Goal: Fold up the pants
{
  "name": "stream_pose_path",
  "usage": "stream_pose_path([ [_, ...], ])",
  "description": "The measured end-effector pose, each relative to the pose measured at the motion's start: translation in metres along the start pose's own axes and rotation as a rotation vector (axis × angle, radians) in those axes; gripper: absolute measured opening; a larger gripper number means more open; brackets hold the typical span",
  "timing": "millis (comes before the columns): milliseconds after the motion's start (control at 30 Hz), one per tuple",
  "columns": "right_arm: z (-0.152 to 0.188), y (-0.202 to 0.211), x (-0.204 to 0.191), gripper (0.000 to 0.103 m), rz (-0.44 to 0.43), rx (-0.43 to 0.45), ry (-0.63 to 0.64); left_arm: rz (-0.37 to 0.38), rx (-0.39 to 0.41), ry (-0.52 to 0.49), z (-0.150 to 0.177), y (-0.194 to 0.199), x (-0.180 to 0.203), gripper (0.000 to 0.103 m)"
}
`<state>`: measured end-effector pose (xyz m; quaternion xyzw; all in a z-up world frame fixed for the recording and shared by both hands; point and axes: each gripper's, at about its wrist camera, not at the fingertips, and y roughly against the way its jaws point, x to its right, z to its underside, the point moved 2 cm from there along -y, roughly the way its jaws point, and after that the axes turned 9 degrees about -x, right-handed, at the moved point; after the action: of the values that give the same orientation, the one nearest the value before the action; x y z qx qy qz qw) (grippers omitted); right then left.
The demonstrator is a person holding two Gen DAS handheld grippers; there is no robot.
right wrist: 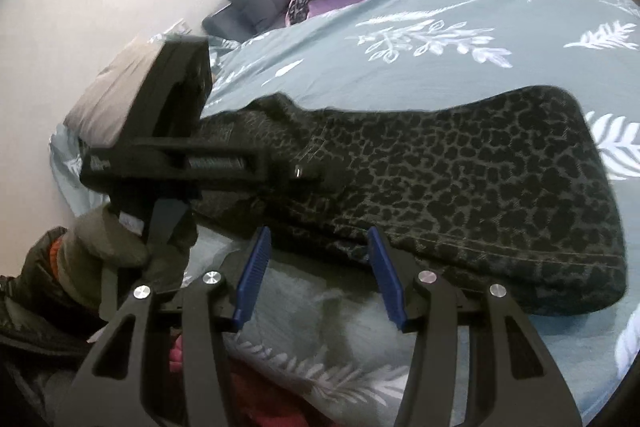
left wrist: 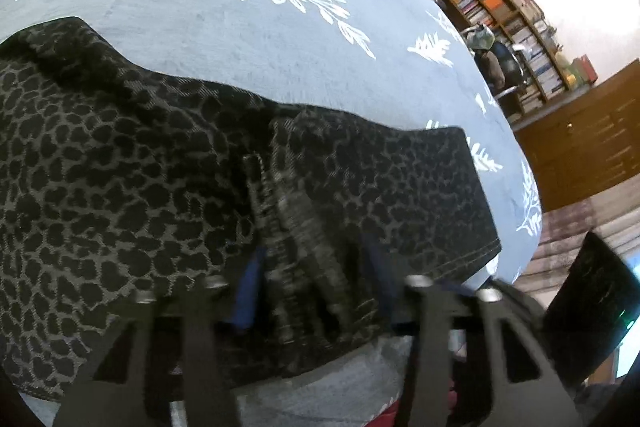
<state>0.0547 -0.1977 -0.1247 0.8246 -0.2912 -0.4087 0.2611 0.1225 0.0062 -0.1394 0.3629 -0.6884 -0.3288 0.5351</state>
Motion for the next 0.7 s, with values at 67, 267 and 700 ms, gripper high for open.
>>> stream_pose_path([
  [67,-0.002,0.011,0.004,0.052,0.007,0.026,-0.009,0.023,0.007,0.003,0.003,0.0,0.001,0.024],
  [267,-0.009,0.033,0.021,0.052,0.057,0.096,-0.066,-0.036,0.095,-0.051,0.004,0.025,0.011,0.022],
  [700,-0.031,0.026,0.038,0.052,0.139,0.131,-0.102,-0.148,0.158,0.066,0.02,0.057,-0.057,0.023],
])
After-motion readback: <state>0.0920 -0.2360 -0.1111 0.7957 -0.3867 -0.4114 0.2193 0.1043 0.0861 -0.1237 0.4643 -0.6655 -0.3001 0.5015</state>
